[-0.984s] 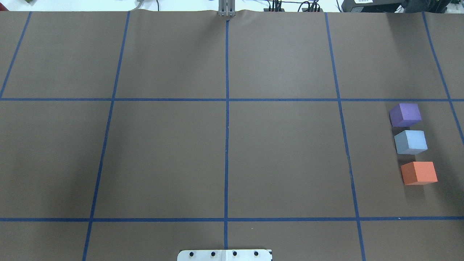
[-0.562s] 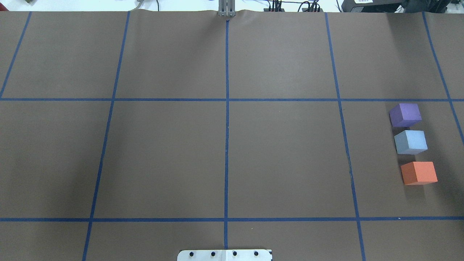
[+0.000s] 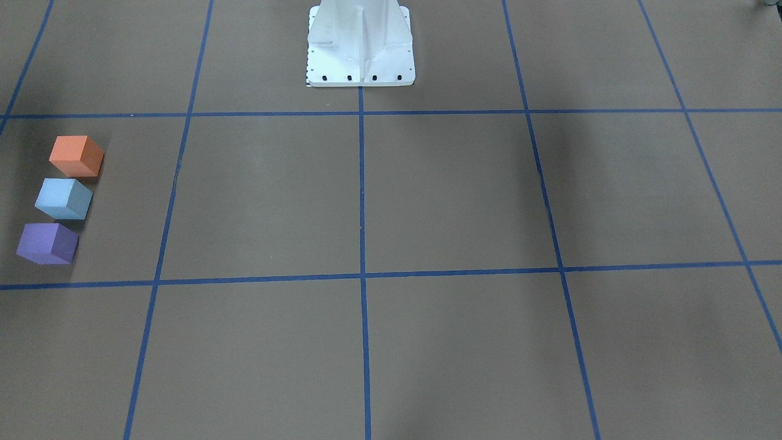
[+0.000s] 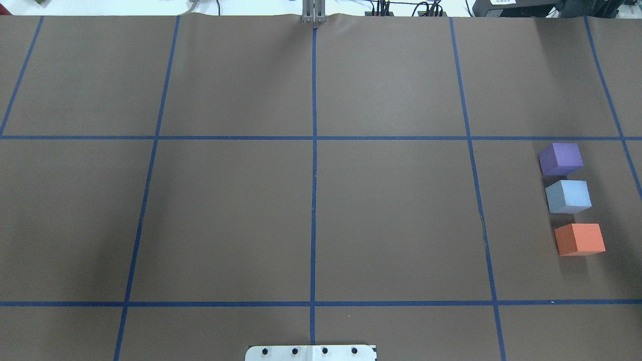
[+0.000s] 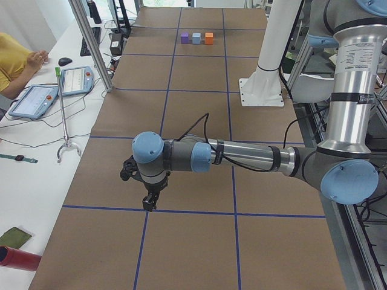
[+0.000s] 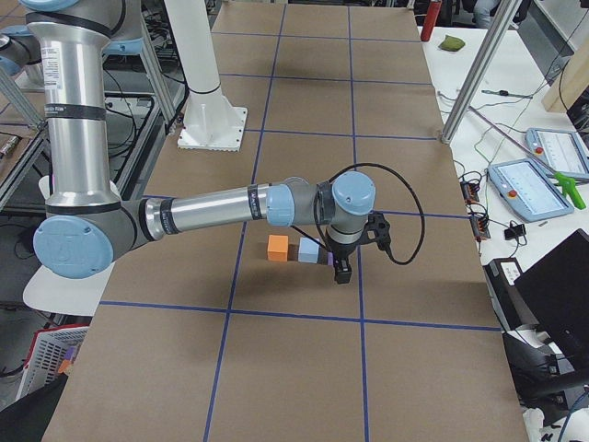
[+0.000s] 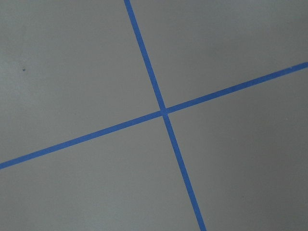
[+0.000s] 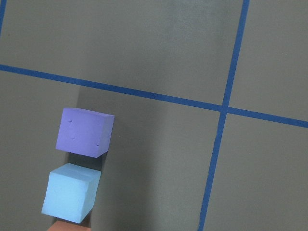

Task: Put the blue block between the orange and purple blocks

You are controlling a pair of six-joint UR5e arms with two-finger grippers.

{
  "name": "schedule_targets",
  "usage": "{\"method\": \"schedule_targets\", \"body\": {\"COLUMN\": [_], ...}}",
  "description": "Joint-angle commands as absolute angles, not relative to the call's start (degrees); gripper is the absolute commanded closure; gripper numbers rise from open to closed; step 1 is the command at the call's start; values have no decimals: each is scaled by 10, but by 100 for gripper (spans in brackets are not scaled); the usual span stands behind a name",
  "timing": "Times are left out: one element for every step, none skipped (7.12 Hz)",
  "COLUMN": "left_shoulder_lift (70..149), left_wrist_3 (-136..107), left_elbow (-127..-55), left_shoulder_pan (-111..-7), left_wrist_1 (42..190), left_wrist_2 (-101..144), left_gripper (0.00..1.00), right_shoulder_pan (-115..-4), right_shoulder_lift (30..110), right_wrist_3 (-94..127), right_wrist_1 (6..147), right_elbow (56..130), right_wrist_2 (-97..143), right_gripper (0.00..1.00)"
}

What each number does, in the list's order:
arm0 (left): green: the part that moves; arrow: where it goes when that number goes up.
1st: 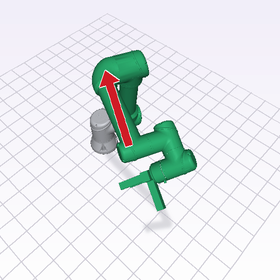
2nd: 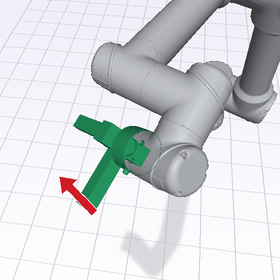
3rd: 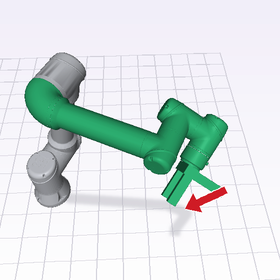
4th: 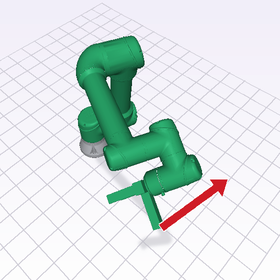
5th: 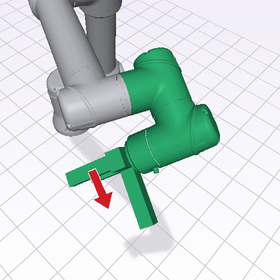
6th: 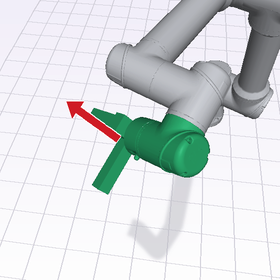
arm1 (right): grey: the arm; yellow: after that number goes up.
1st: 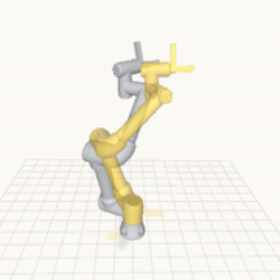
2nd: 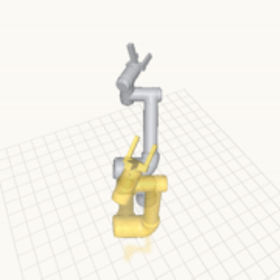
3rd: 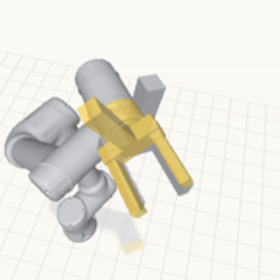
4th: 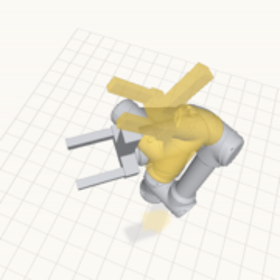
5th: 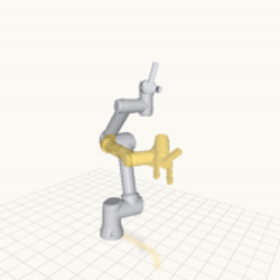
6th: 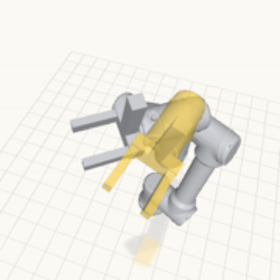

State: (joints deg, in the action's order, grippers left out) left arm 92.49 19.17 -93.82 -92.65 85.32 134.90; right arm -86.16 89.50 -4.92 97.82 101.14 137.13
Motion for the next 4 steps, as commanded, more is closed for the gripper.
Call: {"method": "schedule_targets", "body": {"left_shoulder_lift": [924,924,923,919], "left_wrist_3": [192,192,191,191], "left_elbow": [-939,-940,-939,-940], "left_shoulder_pan": [-926,-926,-926,-926], "left_wrist_1": [853,853,853,853], "left_wrist_2": [1349,1351,1366,1368], "left_gripper": [0,0,0,0], "right_shoulder_pan": [-861,-861,-861,-861], "right_shoulder_lift": [895,895,895,896], "right_wrist_3": [-48,-48,-48,-48], "right_wrist_1": [978,978,978,978], "right_elbow": [1012,1012,1013,1013], "right_wrist_2": [1372,1372,1373,1381], "right_gripper": [0,0,0,0]}}
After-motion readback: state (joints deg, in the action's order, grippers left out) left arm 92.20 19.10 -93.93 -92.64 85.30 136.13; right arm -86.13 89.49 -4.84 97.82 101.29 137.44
